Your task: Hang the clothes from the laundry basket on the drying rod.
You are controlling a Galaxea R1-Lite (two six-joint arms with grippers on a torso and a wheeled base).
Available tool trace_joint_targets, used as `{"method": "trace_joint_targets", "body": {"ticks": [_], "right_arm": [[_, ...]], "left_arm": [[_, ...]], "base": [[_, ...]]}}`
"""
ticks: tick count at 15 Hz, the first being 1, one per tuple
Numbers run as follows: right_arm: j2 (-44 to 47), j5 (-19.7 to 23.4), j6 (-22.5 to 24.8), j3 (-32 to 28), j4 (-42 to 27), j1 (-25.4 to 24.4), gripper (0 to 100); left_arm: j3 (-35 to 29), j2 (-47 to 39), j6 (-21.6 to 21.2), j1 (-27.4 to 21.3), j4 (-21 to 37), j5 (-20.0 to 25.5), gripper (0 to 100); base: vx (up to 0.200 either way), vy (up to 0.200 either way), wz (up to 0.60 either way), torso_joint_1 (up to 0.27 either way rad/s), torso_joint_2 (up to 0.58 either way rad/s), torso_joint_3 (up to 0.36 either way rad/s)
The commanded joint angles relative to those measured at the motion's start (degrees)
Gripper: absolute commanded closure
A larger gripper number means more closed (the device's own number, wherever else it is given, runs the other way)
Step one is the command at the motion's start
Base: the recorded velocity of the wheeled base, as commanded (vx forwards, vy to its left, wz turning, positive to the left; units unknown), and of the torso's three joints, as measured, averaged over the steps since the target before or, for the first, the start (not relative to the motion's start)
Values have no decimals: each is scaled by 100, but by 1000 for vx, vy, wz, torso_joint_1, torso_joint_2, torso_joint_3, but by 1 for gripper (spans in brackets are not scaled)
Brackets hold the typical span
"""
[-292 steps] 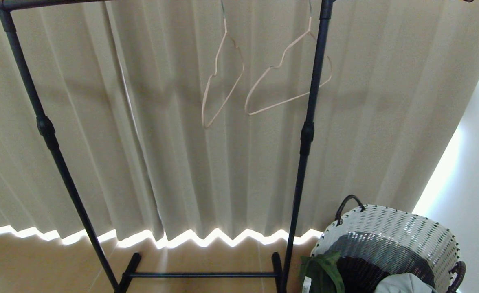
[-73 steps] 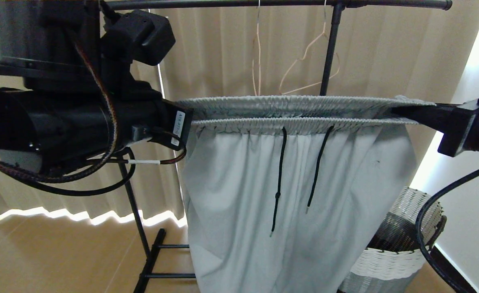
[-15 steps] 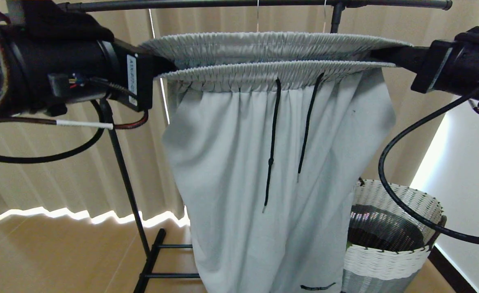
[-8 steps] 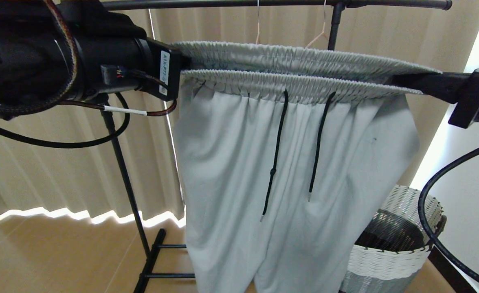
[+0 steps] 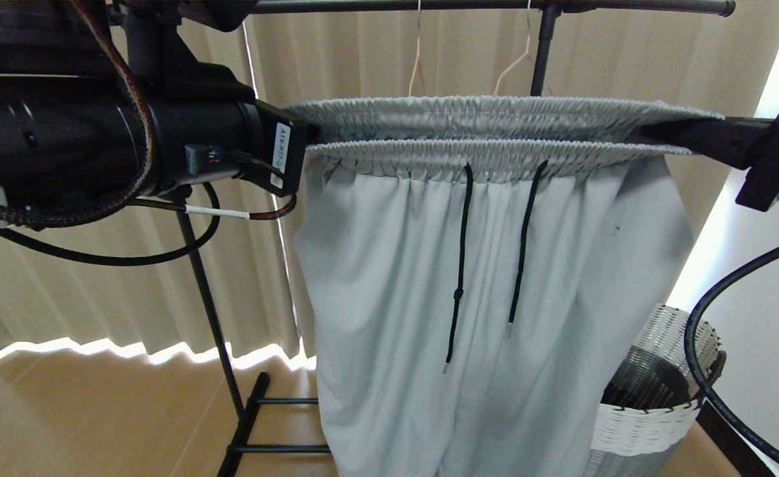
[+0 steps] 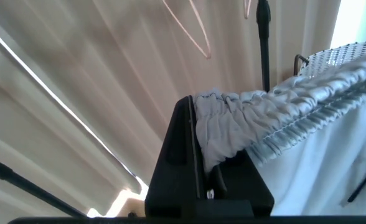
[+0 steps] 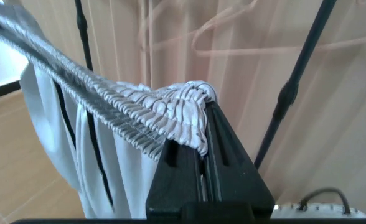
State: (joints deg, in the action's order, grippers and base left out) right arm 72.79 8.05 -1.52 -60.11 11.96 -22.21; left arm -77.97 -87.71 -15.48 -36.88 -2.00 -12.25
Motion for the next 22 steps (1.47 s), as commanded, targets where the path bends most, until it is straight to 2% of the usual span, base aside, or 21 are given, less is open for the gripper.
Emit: {"method": "trace_joint_targets", "body": {"ticks": [1, 7, 9, 10, 13, 16, 20, 22], "right_arm": [[139, 4, -6, -176, -1, -3, 100], [183, 4, -6, -9, -1, -3, 100], [192, 4, -6, 35, -1, -3, 100], [200, 4, -6, 61, -1, -3, 0], [262, 4, -6, 175, 8, -3, 0], [130, 39, 47, 377, 17, -11, 0], [-90, 769, 56, 588, 228, -46, 0], [-177, 1015, 56, 817, 483, -73, 0]], "left_arm": [[19, 61, 1, -4, -2, 3, 100], [344, 193, 19, 31, 59, -14, 100], [441, 167, 19, 31, 94, -207, 100], [449, 158, 19, 31, 94, -234, 100], [441, 149, 28, 58, 86, -295, 100], [608, 140, 10, 102, 51, -1201, 100], [520, -36, 63, 277, 15, -1482, 100], [502, -79, 256, 286, 15, -1482, 100]], "base": [[0, 0, 0, 0, 0, 0], [0, 0, 0, 0, 0, 0], [0, 0, 0, 0, 0, 0], [0, 0, 0, 0, 0, 0], [0, 0, 0, 0, 0, 0], [0, 0, 0, 0, 0, 0], [0, 0, 0, 0, 0, 0], [0, 0, 0, 0, 0, 0]]}}
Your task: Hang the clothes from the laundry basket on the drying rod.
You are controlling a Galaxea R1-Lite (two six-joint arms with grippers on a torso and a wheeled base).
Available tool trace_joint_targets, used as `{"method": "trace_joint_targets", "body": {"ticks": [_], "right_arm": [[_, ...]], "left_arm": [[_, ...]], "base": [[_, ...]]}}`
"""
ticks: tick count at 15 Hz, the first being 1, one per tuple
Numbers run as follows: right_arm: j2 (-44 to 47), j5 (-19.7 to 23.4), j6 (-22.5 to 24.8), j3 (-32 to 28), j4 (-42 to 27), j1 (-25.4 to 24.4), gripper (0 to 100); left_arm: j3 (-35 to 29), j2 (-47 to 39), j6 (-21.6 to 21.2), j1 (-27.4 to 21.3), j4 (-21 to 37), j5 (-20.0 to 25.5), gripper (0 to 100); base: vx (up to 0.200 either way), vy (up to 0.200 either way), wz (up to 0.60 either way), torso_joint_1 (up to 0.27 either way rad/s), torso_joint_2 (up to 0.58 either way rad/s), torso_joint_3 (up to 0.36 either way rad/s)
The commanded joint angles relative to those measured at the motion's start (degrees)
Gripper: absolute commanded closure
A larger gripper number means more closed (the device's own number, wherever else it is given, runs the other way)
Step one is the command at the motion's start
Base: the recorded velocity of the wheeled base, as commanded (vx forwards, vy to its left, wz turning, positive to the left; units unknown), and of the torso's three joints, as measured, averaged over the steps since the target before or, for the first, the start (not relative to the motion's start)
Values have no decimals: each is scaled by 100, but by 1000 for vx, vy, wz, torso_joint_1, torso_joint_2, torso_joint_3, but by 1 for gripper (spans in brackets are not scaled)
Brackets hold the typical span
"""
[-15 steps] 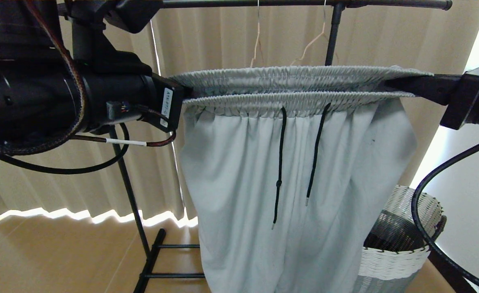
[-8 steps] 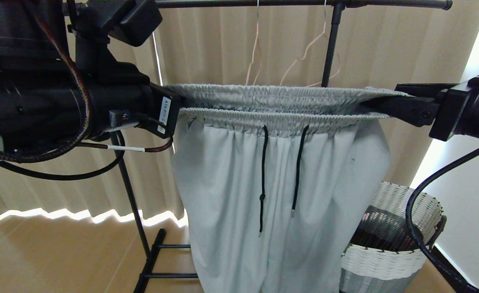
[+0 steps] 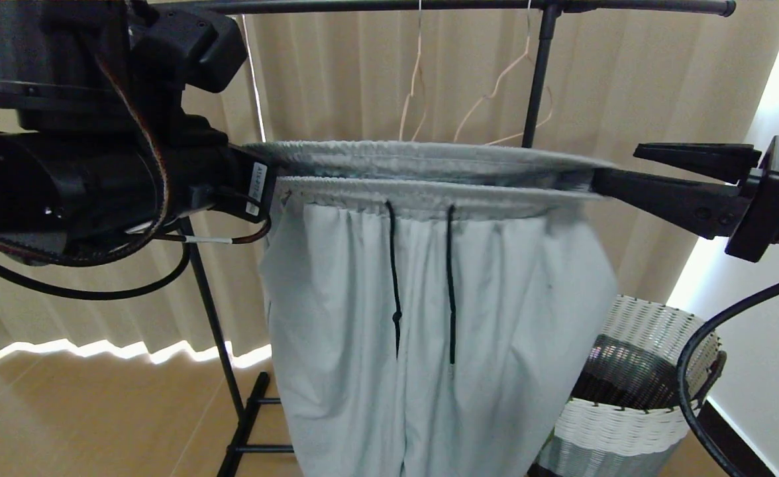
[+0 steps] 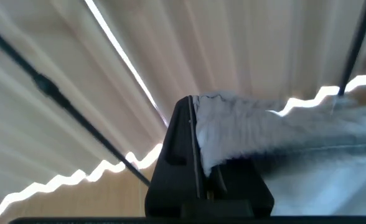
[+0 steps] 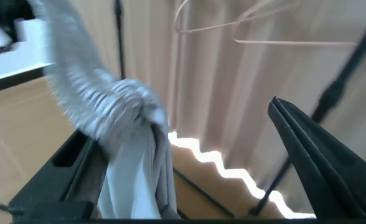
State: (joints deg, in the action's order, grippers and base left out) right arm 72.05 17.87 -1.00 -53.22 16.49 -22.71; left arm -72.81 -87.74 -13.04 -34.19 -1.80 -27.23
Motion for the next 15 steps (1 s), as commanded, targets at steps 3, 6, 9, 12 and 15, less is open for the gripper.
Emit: {"method": "trace_joint_targets", "body": {"ticks": [3, 6, 9, 12, 15], "right_arm": [[-252, 375, 3, 313, 188, -23, 0], [-288, 340, 47, 330, 152, 12, 0], [-358, 67, 232, 532, 135, 329, 0], [-367, -1058, 917, 893, 91, 795, 0], [-472, -1620, 1357, 1139, 144, 1032, 0]], "left_arm": [[-49, -59, 56, 18, -22, 16, 100], [66, 28, 48, 18, -39, 8, 100], [461, 362, 12, 27, -13, -10, 100], [1331, 943, -93, 422, -4, 8, 100], [1744, 1294, -128, 739, -13, 69, 100]], "base": [[0, 0, 0, 0, 0, 0], [0, 0, 0, 0, 0, 0], [0, 0, 0, 0, 0, 0], [0, 0, 0, 0, 0, 0], [0, 0, 0, 0, 0, 0]]}}
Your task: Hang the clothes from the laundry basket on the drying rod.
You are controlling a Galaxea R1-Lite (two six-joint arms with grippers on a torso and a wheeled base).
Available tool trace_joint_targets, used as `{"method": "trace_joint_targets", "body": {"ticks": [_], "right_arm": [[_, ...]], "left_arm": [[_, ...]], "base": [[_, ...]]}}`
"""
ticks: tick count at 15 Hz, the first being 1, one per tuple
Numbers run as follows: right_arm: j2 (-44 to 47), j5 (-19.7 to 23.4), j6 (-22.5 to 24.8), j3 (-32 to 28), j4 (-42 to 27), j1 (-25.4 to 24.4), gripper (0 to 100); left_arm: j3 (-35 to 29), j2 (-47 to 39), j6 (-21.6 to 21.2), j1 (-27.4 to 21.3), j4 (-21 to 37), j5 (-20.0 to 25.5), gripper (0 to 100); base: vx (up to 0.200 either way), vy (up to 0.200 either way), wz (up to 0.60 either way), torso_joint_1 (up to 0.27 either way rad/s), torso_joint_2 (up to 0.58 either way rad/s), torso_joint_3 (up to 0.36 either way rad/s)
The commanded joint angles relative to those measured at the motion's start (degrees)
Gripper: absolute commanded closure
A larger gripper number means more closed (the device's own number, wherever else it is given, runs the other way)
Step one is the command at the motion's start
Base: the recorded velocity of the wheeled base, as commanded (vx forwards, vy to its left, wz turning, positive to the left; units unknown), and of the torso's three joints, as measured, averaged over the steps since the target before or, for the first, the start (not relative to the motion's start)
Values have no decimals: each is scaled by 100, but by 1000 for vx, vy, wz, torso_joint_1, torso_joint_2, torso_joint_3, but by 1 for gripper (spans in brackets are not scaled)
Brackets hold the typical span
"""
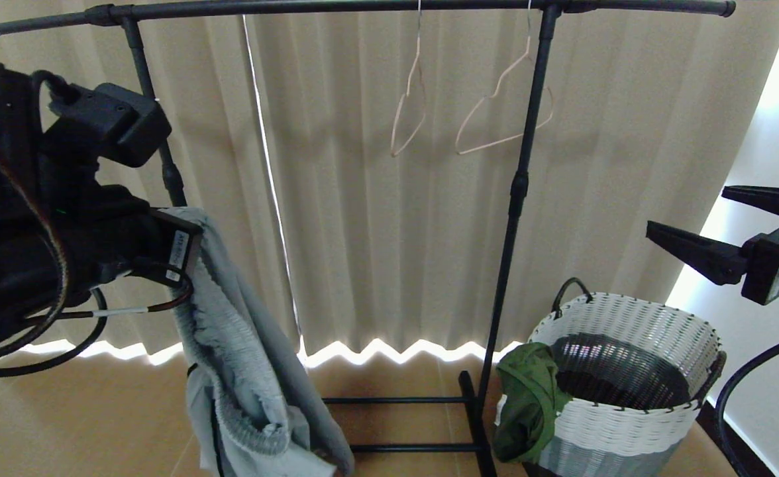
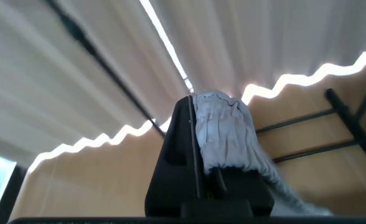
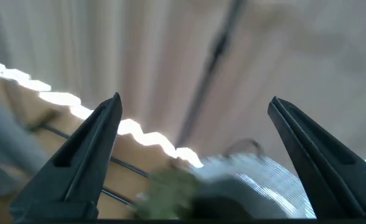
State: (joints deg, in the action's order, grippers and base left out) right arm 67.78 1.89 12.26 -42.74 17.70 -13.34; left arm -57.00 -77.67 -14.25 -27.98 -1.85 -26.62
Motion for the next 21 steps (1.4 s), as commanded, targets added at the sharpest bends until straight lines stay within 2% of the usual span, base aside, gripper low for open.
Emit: {"method": "trace_joint_targets", "body": {"ticks": [1, 4, 6, 8, 10, 15, 18, 21], "right_arm": [[-54, -83, 66, 99, 49, 165, 0], [-107, -497, 136, 117, 49, 270, 0], [-116, -936, 294, 213, 58, 270, 0], [-195, -1182, 312, 380, 58, 270, 0], [-274, -1191, 312, 398, 58, 270, 0], [-300, -1191, 312, 389, 49, 270, 0], [-318, -1191, 312, 416, 49, 261, 0], [-371, -1156, 294, 504, 58, 261, 0]], "left_arm": [[225, 366, -8, 152, -8, 8, 100], [392, 779, -87, 152, 80, 8, 100], [822, 1087, -139, 143, 115, 8, 100], [1060, 1201, -122, 170, 97, 8, 100], [1068, 1228, -122, 337, 71, 34, 100], [1042, 1272, -139, 337, 62, 114, 100], [1077, 1280, -148, 337, 62, 131, 100], [1060, 1377, -104, 354, 62, 623, 100]], "base": [[0, 0, 0, 0, 0, 0], [0, 0, 0, 0, 0, 0], [0, 0, 0, 0, 0, 0], [0, 0, 0, 0, 0, 0], [0, 0, 0, 0, 0, 0], [0, 0, 0, 0, 0, 0], [0, 0, 0, 119, -198, -167], [0, 0, 0, 193, -344, -258]]}}
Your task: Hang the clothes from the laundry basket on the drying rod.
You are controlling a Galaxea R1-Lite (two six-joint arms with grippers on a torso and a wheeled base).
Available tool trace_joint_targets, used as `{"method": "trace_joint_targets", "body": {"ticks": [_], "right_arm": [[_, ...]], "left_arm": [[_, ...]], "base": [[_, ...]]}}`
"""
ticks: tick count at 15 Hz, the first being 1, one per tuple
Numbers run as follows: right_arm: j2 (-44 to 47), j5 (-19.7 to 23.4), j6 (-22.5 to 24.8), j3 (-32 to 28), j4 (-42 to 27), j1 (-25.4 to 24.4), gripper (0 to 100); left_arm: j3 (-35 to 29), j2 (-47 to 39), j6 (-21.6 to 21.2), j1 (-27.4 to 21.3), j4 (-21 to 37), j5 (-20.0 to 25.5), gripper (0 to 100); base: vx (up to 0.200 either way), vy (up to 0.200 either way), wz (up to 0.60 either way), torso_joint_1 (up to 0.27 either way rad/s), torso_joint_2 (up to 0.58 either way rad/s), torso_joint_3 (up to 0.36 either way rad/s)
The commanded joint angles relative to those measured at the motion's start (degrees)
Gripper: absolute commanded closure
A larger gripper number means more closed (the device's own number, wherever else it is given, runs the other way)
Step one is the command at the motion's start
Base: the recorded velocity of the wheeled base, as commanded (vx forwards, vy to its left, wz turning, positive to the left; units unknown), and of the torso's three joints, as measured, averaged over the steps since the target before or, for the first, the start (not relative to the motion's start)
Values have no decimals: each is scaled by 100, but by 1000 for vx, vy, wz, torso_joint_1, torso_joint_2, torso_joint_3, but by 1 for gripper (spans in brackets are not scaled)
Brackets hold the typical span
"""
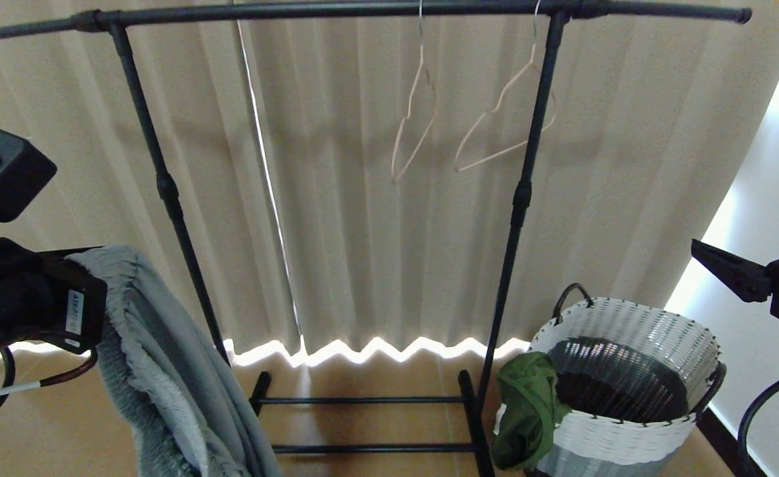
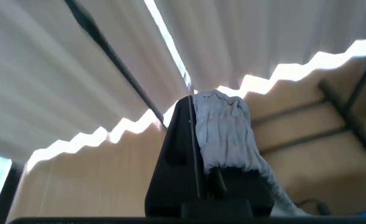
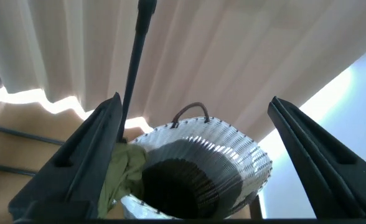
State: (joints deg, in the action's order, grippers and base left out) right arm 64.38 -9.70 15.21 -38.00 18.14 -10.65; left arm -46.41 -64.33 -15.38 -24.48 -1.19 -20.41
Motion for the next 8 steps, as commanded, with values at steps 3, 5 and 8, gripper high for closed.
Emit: {"method": "trace_joint_targets", "body": {"ticks": [3, 5, 8], "right_arm": [[-31, 4, -1, 47, 5, -7, 0], [-22, 4, -1, 47, 5, -7, 0], [22, 4, 8, 47, 5, -7, 0]], "left_arm": [[27, 43, -26, 5, -4, 46, 100], [-26, 17, -52, 5, -12, 54, 100], [141, 43, -131, 5, -21, 151, 100]], "base": [[0, 0, 0, 108, -613, -233], [0, 0, 0, 129, -503, -261], [0, 0, 0, 303, -434, -240]]}}
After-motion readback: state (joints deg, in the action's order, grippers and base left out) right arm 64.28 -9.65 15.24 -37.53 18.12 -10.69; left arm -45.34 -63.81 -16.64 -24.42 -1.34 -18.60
